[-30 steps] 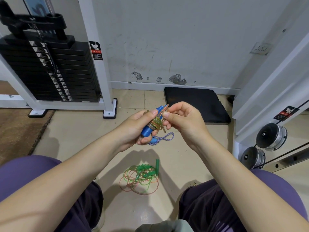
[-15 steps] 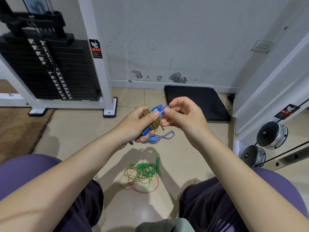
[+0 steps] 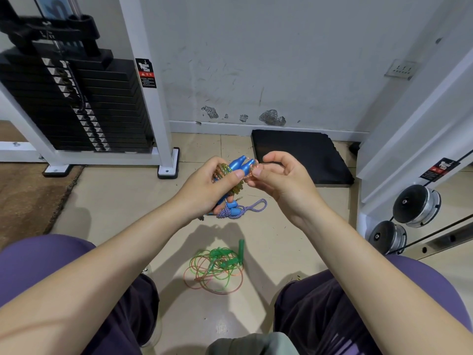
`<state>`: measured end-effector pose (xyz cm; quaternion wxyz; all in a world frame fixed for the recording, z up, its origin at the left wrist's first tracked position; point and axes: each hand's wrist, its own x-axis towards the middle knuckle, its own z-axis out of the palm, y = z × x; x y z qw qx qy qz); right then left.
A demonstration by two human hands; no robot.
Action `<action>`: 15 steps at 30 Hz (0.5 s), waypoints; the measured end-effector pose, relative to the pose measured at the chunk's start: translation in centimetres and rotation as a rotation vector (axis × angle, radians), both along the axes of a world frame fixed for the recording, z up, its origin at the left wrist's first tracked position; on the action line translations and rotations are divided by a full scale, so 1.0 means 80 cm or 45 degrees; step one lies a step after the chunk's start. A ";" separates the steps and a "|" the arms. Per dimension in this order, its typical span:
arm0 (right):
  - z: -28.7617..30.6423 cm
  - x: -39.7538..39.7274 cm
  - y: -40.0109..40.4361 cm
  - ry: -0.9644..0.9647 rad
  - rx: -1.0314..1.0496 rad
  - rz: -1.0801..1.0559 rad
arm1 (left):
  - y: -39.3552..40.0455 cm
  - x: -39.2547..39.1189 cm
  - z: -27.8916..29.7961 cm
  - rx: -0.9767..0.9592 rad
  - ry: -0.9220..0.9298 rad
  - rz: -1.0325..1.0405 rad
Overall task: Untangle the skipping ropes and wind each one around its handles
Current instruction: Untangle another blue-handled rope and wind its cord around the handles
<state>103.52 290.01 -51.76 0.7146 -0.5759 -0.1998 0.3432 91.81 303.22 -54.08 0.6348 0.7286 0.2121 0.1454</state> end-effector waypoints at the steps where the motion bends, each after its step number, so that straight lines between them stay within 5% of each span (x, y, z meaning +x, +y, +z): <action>1: 0.000 0.000 0.000 0.020 -0.002 -0.002 | 0.000 0.000 -0.001 0.015 -0.012 0.006; 7: -0.001 0.000 0.001 -0.004 -0.017 -0.021 | -0.002 0.001 -0.001 0.135 -0.030 0.053; 15: -0.005 0.003 -0.003 -0.491 -0.182 0.110 | 0.002 -0.001 -0.006 0.120 0.119 -0.006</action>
